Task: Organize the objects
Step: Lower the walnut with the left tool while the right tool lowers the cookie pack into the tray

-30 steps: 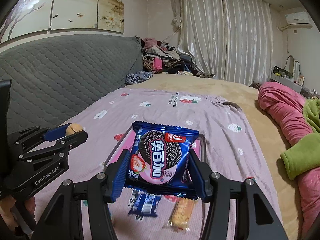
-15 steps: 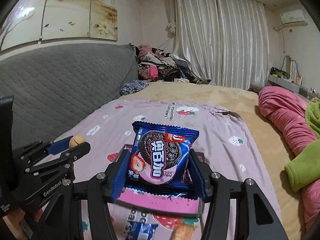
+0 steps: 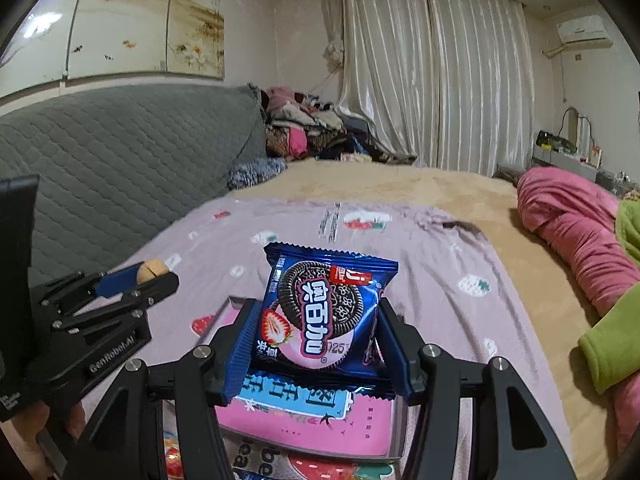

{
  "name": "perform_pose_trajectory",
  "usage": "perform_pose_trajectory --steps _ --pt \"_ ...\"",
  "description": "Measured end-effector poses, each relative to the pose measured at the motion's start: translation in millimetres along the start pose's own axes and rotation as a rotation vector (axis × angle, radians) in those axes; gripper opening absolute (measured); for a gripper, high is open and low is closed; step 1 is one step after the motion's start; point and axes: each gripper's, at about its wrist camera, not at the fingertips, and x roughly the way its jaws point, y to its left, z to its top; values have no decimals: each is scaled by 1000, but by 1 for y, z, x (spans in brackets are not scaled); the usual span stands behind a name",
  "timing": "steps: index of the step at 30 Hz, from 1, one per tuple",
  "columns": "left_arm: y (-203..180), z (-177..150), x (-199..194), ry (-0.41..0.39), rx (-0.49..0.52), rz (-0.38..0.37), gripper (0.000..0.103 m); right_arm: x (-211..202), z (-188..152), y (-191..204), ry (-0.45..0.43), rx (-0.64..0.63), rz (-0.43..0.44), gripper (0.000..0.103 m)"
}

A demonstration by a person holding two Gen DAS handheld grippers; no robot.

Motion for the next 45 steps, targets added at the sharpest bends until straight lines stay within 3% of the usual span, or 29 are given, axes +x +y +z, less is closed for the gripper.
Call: perform_pose_trajectory --steps 22,30,45 --pt "17 -84 97 180 -35 -32 33 80 -72 -30 163 -12 -55 57" --pt "16 -95 115 211 -2 -41 33 103 -86 -28 217 -53 -81 57" --pt "13 -109 143 355 13 -68 33 129 -101 -33 321 -75 -111 57"
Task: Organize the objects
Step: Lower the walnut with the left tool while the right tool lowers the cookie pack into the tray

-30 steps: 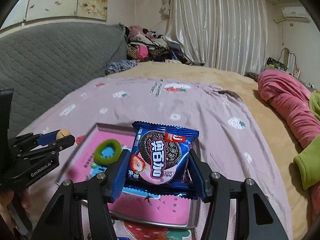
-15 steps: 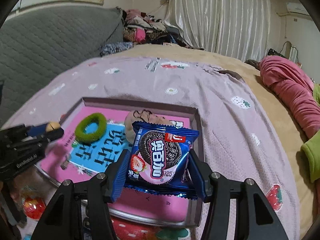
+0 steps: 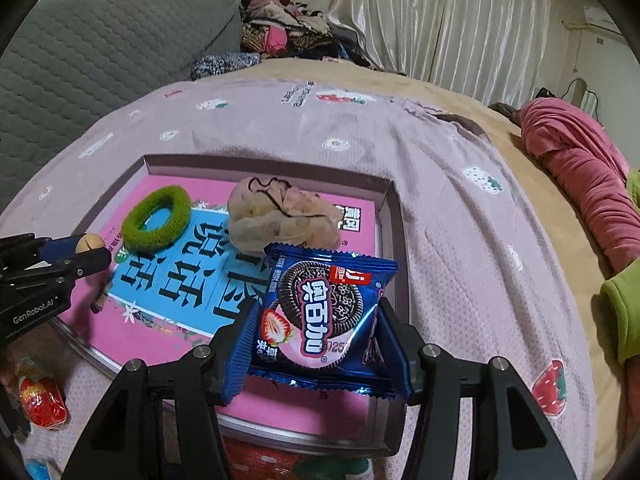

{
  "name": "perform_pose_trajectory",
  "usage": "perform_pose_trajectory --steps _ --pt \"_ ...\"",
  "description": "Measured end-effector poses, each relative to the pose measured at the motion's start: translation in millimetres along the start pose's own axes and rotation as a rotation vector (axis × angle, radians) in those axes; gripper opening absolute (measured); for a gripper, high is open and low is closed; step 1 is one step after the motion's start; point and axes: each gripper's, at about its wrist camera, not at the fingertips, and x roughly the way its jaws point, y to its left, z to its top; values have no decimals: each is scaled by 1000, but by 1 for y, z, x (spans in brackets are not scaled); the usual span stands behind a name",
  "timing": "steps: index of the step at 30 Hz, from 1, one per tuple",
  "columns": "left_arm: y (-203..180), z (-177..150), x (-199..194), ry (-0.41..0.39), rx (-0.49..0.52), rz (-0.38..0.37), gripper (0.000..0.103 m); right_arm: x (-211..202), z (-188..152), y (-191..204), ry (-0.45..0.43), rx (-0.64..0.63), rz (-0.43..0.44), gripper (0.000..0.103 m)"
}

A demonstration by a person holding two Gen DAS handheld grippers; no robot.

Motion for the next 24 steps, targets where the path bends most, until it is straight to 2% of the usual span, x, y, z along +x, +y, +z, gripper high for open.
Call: perform_pose_trajectory --steps 4,14,21,24 --pt "2 -2 8 34 -7 -18 33 5 0 1 16 0 -4 57" --pt "3 -2 11 36 -16 -21 33 17 -2 2 59 3 -11 57" --pt "5 -2 8 28 -29 -29 34 12 -1 -1 37 18 -4 57" --pt "7 -2 6 19 -39 -30 41 11 0 -1 32 20 -3 57"
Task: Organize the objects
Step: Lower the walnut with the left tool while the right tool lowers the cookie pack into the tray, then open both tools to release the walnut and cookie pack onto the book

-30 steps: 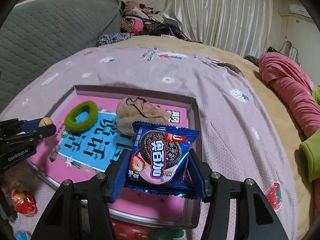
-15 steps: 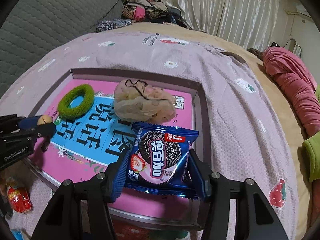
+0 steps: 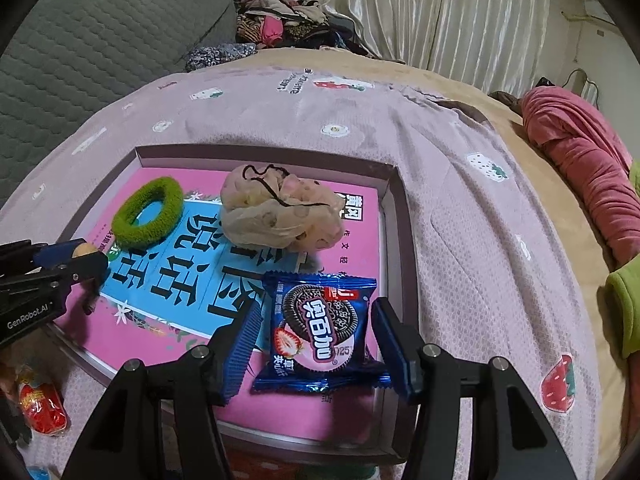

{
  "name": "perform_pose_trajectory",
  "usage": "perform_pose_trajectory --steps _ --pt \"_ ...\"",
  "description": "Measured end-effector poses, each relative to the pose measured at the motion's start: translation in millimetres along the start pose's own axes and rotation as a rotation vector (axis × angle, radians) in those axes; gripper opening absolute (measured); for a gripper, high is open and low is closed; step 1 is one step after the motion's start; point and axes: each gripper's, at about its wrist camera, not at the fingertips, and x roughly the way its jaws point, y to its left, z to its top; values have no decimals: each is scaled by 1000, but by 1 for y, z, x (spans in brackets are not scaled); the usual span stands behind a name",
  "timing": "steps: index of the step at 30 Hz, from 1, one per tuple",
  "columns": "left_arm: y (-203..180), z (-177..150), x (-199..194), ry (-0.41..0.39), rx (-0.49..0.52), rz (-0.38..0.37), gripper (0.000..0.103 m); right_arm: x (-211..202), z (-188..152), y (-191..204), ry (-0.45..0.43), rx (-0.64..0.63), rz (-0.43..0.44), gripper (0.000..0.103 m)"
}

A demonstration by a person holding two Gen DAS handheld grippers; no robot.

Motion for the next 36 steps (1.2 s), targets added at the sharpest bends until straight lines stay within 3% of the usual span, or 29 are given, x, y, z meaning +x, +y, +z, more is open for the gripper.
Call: perform_pose_trajectory --steps 2,12,19,27,32,36 --pt "0 1 -3 -10 0 -6 52 -2 0 -1 -5 3 -1 57" --pt "-4 3 -15 -42 -7 -15 57 -24 6 -9 -66 44 29 61" --pt "-11 4 -32 -79 5 -18 72 -61 8 -3 -136 45 34 72" --pt "-13 -1 -65 -109 -8 1 73 -102 2 1 -141 31 -14 78" --pt "-11 -6 -89 -113 -23 29 80 -118 6 2 -126 2 -58 78" --pt "-12 -13 -110 -108 -8 49 82 -137 8 -2 -136 36 -52 90"
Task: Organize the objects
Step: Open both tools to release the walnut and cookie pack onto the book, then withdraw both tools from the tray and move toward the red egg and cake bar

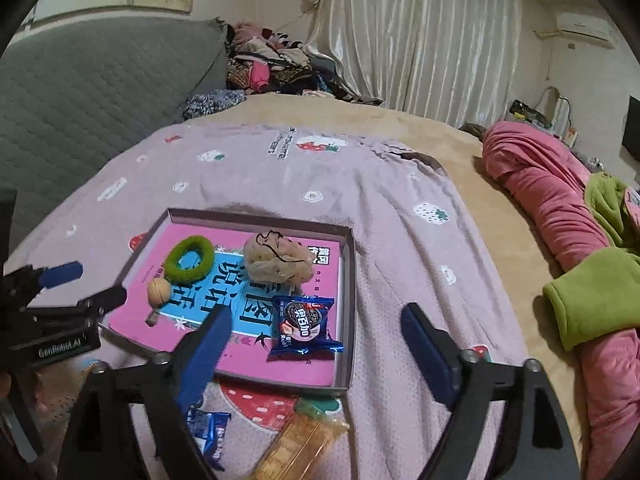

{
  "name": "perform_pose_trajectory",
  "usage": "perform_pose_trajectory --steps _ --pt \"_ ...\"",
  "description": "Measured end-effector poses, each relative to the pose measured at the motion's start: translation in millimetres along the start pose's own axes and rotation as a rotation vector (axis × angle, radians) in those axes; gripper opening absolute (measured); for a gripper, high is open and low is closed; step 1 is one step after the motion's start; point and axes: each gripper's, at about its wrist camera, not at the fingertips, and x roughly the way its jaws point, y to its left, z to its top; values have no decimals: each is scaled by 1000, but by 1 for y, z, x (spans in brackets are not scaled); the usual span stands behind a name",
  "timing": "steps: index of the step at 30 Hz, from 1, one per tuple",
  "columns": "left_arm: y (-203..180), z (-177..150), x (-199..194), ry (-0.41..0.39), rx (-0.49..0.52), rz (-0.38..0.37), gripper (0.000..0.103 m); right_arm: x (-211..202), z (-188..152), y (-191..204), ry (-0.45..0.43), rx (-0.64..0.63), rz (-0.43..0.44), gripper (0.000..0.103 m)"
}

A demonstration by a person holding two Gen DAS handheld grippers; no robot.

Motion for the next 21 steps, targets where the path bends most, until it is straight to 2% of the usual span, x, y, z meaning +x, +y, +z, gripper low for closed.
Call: perform_pose_trajectory --steps 4,14,21 --pt "9 -1 -25 -18 -14 38 85 -11 -2 4 29 -18 44 94" --pt "25 -5 -81 -58 -61 53 95 -43 -8 9 42 -36 29 94" --pt "20 -11 -106 -69 -47 54 101 -65 -9 7 21 -35 30 97"
